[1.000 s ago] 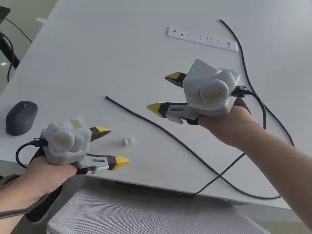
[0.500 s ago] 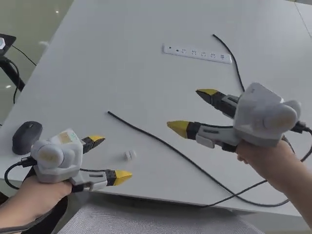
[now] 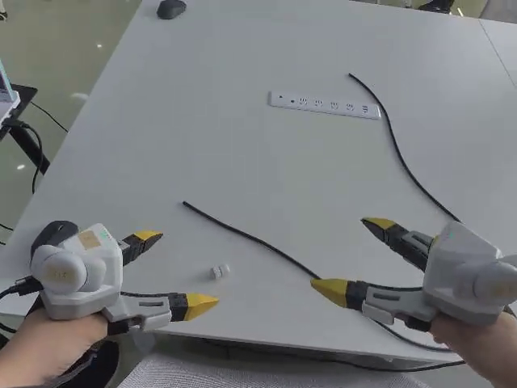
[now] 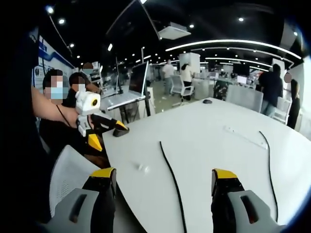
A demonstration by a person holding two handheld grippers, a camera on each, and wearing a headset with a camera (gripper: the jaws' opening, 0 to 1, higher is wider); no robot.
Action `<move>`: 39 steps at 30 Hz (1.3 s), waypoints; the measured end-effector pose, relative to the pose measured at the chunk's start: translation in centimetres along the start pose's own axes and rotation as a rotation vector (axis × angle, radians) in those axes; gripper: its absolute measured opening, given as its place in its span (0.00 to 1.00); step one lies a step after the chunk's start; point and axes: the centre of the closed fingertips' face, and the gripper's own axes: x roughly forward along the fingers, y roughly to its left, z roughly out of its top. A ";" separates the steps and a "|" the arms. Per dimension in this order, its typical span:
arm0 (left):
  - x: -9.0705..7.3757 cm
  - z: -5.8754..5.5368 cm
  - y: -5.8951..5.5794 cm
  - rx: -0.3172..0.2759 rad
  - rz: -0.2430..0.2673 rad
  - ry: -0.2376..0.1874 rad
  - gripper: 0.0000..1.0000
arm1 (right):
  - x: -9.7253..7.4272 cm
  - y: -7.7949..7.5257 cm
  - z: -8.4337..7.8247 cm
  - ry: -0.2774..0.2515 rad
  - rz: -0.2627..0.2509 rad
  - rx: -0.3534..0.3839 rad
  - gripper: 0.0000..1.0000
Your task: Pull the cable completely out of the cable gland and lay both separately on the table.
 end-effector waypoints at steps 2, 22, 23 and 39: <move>-0.1 0.1 0.0 -0.009 -0.005 -0.002 0.90 | -0.1 0.1 -1.2 0.007 -0.005 0.027 0.83; -0.9 -0.7 0.5 -0.036 0.008 0.020 0.99 | -1.7 -0.1 -4.8 0.086 -0.050 0.088 0.95; -0.9 -0.7 0.5 -0.038 0.007 0.017 0.99 | -1.7 -0.1 -4.8 0.088 -0.051 0.087 0.95; -1.2 -1.1 0.5 -0.051 -0.001 0.031 0.99 | -2.3 0.0 -6.1 0.118 -0.052 0.119 0.99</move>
